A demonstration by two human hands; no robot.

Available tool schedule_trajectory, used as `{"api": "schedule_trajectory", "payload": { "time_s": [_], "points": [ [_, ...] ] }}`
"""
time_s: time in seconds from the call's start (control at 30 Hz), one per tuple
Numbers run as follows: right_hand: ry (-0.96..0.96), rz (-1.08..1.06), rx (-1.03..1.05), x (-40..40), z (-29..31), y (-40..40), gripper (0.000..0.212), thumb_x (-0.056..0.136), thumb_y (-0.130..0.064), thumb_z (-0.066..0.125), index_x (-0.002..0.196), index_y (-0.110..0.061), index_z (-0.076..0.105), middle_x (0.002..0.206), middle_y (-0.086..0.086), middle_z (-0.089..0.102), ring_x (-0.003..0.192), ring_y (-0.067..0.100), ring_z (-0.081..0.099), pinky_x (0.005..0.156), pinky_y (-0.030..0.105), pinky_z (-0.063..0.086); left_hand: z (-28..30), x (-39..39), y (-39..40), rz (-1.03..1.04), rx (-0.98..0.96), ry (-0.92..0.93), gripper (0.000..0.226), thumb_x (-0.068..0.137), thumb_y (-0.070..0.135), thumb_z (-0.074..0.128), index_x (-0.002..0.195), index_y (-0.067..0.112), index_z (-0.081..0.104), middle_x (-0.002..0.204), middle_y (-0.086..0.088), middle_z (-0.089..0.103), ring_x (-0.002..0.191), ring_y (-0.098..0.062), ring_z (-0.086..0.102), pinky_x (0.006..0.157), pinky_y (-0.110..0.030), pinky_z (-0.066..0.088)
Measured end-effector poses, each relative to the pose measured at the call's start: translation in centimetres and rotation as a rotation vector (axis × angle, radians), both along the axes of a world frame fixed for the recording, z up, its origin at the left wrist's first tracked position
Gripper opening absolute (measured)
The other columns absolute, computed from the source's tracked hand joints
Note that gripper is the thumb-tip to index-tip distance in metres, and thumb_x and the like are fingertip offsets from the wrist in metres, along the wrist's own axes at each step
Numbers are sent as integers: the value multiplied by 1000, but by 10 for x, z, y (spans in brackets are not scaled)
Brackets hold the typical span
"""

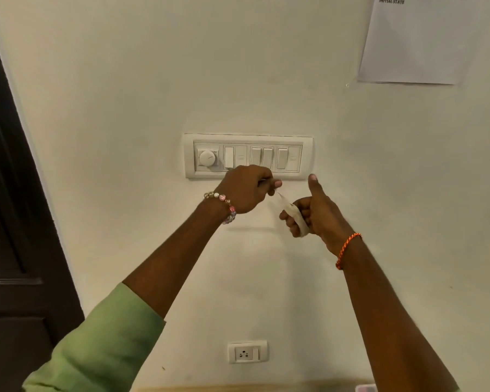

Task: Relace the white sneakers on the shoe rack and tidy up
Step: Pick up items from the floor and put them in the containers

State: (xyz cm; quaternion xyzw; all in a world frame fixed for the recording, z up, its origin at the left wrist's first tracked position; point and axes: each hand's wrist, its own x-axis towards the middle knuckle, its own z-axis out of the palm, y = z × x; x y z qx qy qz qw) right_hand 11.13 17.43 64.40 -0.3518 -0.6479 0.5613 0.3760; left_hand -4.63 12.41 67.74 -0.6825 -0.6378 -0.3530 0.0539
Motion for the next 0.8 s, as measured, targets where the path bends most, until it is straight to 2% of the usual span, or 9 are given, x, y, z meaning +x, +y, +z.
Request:
{"api": "schedule_trajectory", "payload": {
  "time_s": [0.07,0.17,0.3,0.37,0.43,0.53,0.6,0.67,0.8],
  "points": [
    [69,27,-43,2,1,-1,83,95,-62,18,58,-3,64,53,11,54,39,16,41,46,23,38,-1,-1,0,-54,0,-122,30,96,29,53,80,8,67,47,19,55,41,3,45,45,-10,28],
    [330,119,-207,7,8,-2,79,96,-57,24,47,-7,59,38,-2,34,30,9,26,37,15,27,-13,0,0,-113,-31,-276,32,96,33,52,78,11,67,37,11,38,36,-3,36,42,-11,26],
    [825,282,-428,10,14,-4,64,95,-46,35,58,-3,65,48,-2,46,37,7,42,41,15,38,-35,10,2,-207,-158,-428,35,99,33,46,72,19,63,59,-4,38,43,-6,35,48,-19,39],
    [1030,306,-462,9,12,-2,59,94,-41,38,69,3,68,63,4,60,49,11,56,50,18,49,-43,19,0,-216,-213,-430,35,100,34,43,75,18,63,65,-8,39,40,-6,32,45,-19,35],
    [1137,257,-453,6,9,1,56,93,-39,40,84,9,67,79,14,67,65,20,66,64,26,57,-47,25,-1,-214,-246,-355,35,100,33,42,82,14,65,69,-11,42,40,-5,32,43,-16,32],
    [1123,143,-394,4,3,5,54,93,-40,39,103,9,60,96,22,70,89,30,70,84,35,56,-47,29,-3,-230,-301,-222,33,101,28,41,86,15,67,75,-9,52,59,-7,47,56,-16,37],
    [1071,60,-360,3,0,7,54,95,-40,39,106,9,58,103,24,67,94,31,69,87,36,55,-45,29,-5,-230,-336,-174,31,101,28,41,85,18,66,77,-6,55,71,-15,49,64,-20,38],
    [950,-31,-314,1,-1,9,53,97,-40,37,102,7,58,105,24,65,94,31,67,86,35,54,-40,28,-6,-213,-339,-144,31,101,28,41,86,17,66,75,-1,56,71,-14,49,64,-21,38],
    [529,-169,-165,-6,-9,10,60,100,-45,29,82,2,61,84,19,67,78,27,67,80,33,55,-27,19,-8,-164,-291,-55,30,100,29,43,87,16,68,72,6,54,71,-14,52,62,-18,37]
  ]
}}
